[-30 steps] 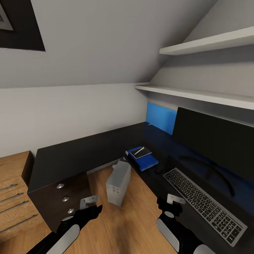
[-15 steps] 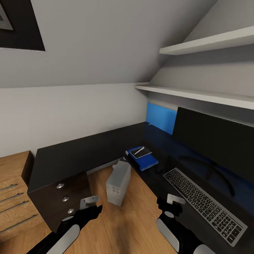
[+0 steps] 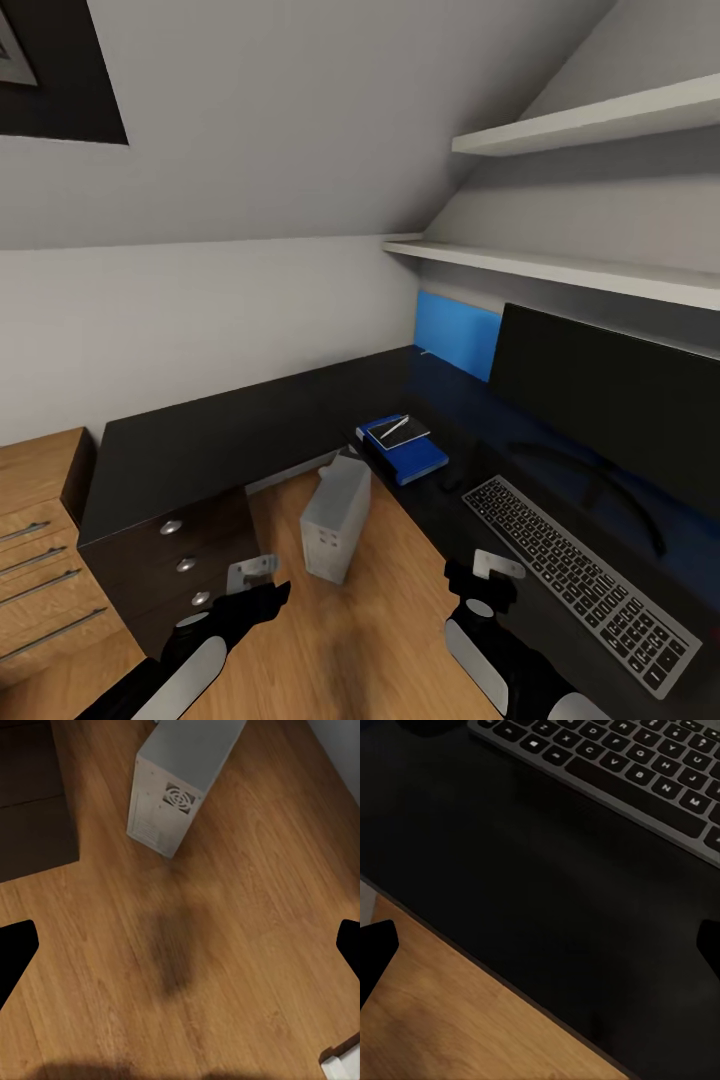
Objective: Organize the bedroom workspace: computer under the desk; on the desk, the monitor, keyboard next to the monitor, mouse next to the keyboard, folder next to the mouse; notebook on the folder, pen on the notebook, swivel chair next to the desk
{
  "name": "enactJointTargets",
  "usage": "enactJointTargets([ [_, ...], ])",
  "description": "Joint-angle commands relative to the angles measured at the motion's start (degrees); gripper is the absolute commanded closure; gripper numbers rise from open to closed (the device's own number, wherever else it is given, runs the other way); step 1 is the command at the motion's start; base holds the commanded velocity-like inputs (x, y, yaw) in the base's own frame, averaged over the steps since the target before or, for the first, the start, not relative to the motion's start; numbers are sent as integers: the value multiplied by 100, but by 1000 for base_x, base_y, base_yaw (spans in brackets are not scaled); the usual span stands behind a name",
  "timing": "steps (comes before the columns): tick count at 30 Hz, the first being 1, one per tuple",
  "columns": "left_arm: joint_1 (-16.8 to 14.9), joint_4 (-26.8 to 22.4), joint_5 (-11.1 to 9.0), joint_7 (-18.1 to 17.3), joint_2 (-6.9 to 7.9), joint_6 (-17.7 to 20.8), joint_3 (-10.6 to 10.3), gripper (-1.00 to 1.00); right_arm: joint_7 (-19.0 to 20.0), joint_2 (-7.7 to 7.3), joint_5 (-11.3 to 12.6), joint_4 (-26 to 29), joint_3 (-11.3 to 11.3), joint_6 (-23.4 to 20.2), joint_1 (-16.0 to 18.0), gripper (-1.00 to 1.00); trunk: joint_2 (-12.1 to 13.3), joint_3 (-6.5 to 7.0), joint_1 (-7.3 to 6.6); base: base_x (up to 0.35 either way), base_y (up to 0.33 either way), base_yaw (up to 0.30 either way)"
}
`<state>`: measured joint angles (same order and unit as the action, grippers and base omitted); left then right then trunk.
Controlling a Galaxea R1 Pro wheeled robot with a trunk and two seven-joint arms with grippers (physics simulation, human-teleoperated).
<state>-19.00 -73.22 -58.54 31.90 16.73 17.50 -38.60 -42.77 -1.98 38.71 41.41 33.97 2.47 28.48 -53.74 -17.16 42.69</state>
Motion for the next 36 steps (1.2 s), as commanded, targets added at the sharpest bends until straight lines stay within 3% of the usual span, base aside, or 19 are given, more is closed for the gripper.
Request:
enactJointTargets([
  [1,-8,-11,-34,44,5,5,-15,-100,-38,-10,58,7,41,27,9,-100,-6,-8,1,0,0,0],
  [36,-8,-17,-33,44,5,3,-17,-100,-38,-6,58,15,40,25,9,-100,-6,-8,1,0,0,0],
])
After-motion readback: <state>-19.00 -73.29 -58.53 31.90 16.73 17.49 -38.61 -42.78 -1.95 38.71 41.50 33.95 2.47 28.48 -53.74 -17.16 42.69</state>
